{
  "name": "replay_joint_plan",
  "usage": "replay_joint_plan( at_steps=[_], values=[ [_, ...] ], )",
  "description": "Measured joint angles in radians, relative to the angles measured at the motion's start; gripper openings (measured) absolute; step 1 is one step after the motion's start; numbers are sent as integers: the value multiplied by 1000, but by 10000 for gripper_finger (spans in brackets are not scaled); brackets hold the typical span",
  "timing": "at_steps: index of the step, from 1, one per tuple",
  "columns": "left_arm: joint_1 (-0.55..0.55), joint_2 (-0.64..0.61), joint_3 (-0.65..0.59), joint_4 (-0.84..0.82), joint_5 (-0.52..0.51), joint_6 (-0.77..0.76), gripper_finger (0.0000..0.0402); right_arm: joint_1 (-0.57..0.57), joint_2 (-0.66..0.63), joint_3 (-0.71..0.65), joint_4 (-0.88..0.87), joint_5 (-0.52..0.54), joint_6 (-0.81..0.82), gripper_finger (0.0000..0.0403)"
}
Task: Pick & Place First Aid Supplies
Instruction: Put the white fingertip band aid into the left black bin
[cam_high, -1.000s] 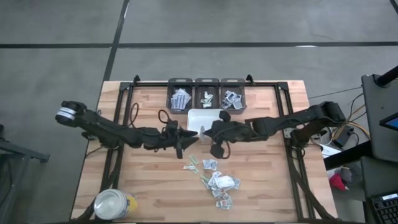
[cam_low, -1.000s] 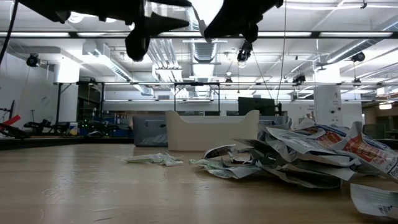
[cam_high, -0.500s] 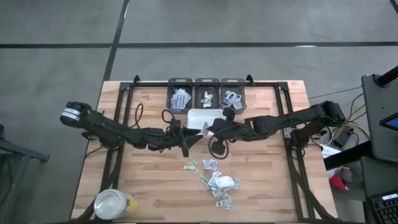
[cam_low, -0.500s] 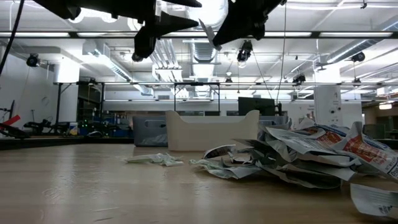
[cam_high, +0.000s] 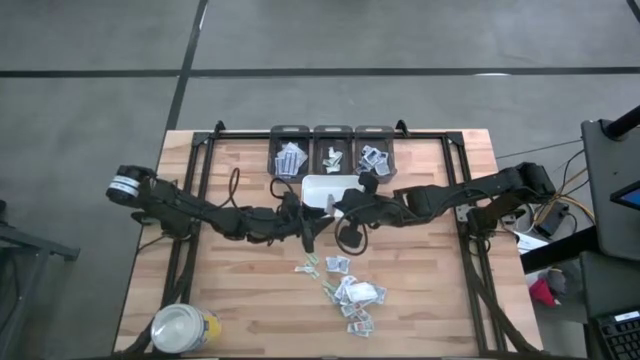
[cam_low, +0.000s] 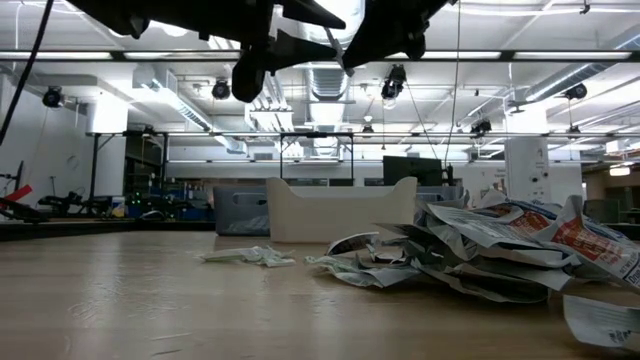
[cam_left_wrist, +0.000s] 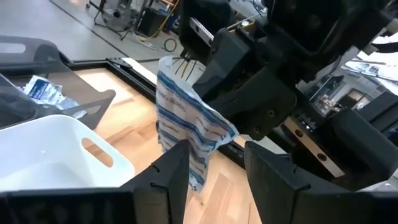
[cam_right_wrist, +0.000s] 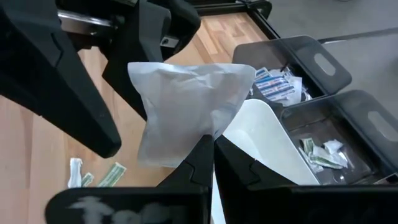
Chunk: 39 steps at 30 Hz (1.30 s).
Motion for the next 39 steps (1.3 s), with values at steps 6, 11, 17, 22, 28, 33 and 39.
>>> replay_joint_plan(
  at_steps=[6,11,17,22,28,33,39],
  values=[
    [10,2,2,1,-4,-13,134,0,0,0,0,-2,3,8],
    [19,2,2,-1,-25,-23,76,2,0,0,-1,-4,6,8],
    [24,2,0,-1,-49,-26,7,7,-1,0,-2,-4,6,8],
    [24,2,0,-4,-55,-26,1,7,-1,0,-5,-6,5,8],
    [24,2,-2,-29,-71,-23,0,7,-2,0,-67,-7,6,8],
    [12,-5,-2,-19,-80,-11,0,7,-9,-2,-134,-10,5,8],
    [10,-12,-2,-31,-80,5,0,7,-15,1,-136,-10,2,29]
  ],
)
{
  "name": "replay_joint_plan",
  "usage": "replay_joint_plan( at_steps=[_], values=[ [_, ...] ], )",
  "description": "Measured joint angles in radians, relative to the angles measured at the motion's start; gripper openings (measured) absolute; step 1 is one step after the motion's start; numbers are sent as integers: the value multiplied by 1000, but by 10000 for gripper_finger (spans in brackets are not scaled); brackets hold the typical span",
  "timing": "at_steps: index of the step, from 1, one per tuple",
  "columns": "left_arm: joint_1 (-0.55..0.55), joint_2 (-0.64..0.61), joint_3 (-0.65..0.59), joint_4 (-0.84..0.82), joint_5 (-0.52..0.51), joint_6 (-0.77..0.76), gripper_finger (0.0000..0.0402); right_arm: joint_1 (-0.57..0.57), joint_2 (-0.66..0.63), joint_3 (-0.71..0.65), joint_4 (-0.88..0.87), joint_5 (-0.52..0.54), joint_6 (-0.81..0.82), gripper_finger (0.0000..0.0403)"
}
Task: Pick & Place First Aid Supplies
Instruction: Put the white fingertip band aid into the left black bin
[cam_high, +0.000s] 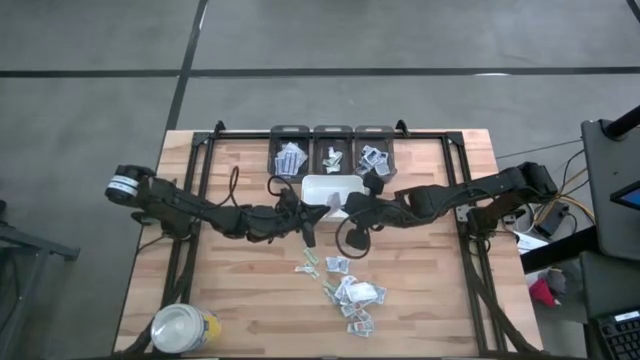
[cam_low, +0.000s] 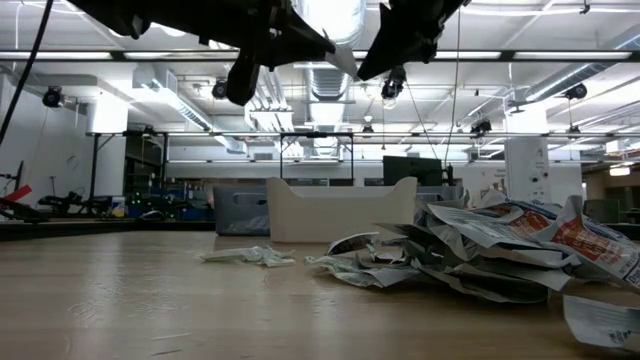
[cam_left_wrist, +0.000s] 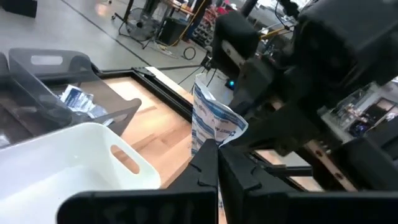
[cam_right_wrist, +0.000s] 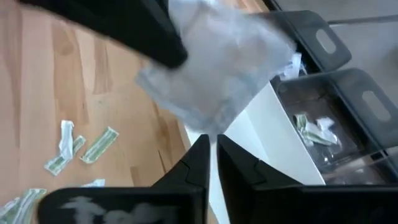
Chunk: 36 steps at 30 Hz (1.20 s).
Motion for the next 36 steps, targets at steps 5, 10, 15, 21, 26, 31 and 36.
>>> replay_joint_plan(
  at_steps=[5,10,15,21,26,31,36],
  values=[
    [-1,-62,5,-148,-36,53,0,0,-3,0,-132,2,13,67],
    [0,-132,127,-555,-166,211,0,0,-6,-12,-267,5,30,89],
    [0,-124,318,-967,-311,447,0,0,-44,-88,-251,15,69,88],
    [6,-89,419,-1169,-557,726,0,0,-196,-260,-73,10,127,67],
    [37,-60,405,-1174,-597,1026,0,0,-367,-403,110,-21,114,51],
    [95,-23,371,-1175,-599,1170,0,0,-539,-536,244,-72,82,43],
    [160,48,354,-1173,-636,1173,0,0,-681,-657,339,-128,74,43]
  ],
)
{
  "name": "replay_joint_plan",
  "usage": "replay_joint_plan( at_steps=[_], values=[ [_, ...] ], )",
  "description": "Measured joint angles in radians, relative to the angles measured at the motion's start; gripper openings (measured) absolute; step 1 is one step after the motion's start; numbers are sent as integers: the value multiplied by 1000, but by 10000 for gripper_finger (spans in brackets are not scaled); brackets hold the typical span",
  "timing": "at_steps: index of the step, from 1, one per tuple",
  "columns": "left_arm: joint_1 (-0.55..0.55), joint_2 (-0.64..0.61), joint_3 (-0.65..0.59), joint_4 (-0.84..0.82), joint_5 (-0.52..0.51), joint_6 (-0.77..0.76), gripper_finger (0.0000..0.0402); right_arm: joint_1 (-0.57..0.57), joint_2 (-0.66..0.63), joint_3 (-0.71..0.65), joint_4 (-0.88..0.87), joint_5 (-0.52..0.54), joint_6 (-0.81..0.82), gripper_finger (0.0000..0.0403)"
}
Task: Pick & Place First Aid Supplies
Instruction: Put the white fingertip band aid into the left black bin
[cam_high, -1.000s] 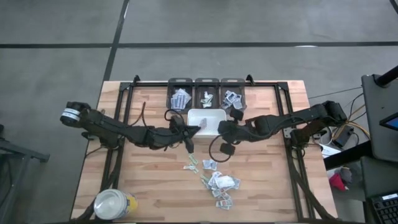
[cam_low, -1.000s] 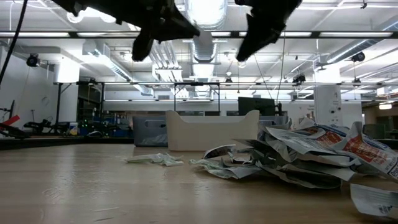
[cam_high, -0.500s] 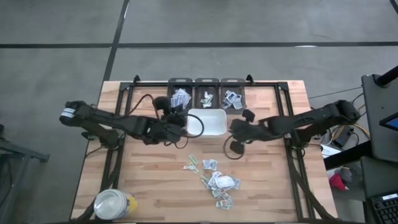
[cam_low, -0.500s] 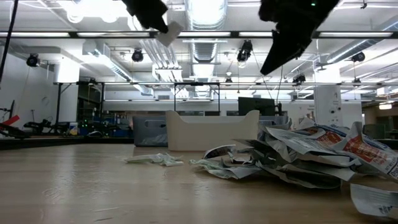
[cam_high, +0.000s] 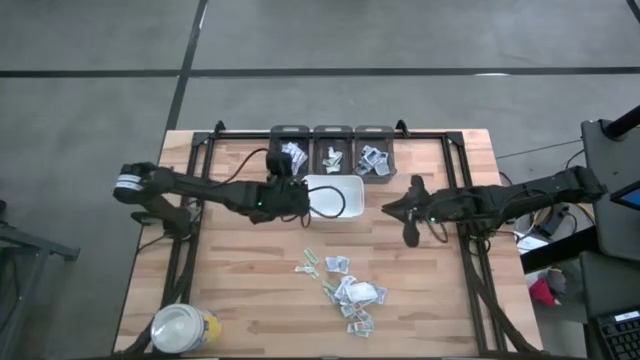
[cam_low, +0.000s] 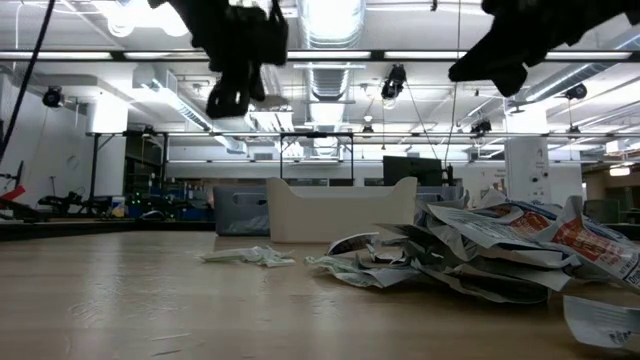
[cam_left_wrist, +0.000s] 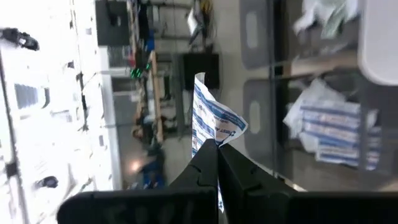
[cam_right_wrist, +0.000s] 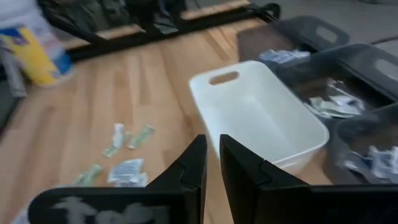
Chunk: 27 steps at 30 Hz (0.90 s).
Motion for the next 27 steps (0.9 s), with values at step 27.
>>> replay_joint_plan(
  at_steps=[27],
  values=[
    [439,147,11,39,606,72,0,-3,-130,-104,48,-42,65,44]
  ],
)
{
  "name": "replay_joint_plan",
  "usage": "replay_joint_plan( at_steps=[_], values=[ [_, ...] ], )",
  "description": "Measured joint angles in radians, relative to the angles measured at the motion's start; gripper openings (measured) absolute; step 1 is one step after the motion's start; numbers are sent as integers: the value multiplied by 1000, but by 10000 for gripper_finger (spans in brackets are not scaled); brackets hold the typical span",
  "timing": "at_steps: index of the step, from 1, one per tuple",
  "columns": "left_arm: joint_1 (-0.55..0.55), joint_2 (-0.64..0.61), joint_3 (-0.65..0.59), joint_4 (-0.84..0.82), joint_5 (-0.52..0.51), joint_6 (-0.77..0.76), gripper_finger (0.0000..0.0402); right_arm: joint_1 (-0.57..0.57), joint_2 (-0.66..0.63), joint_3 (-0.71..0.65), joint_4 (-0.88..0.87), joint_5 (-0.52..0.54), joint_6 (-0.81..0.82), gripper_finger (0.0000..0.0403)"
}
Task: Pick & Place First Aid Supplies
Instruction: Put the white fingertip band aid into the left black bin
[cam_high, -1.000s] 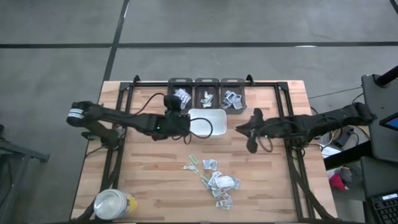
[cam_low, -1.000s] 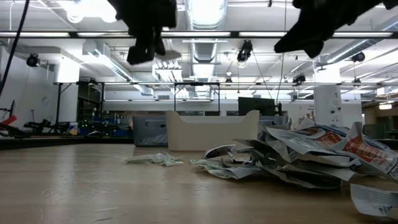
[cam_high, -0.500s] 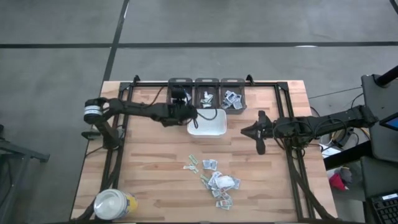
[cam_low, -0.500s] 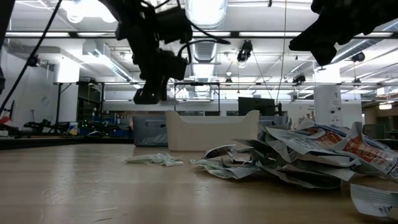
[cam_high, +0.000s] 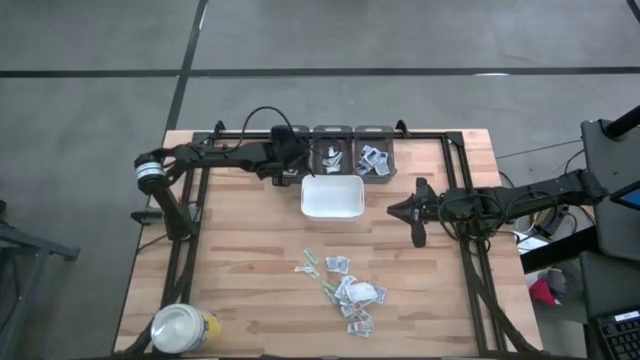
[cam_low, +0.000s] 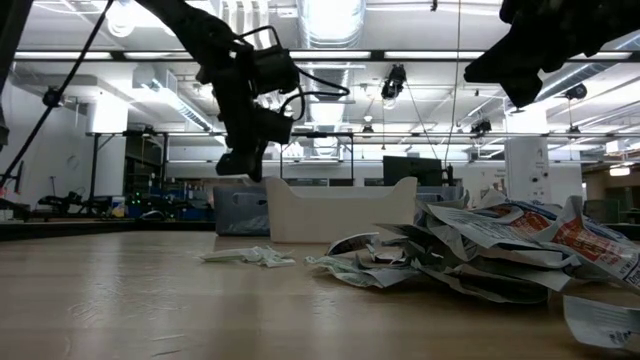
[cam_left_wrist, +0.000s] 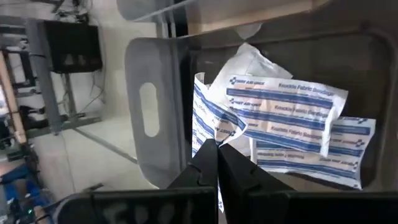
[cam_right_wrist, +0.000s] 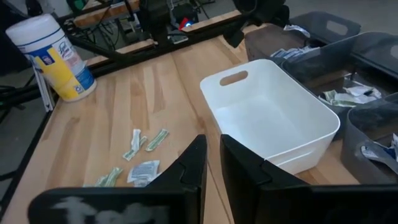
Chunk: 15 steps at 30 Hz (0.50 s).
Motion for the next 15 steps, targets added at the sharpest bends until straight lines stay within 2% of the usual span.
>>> replay_joint_plan(
  at_steps=[6,15],
  values=[
    [21,26,0,2,91,49,0,0,0,1,0,0,13,43],
    [69,68,105,-86,237,-48,0,0,0,1,-2,0,60,43]
  ],
)
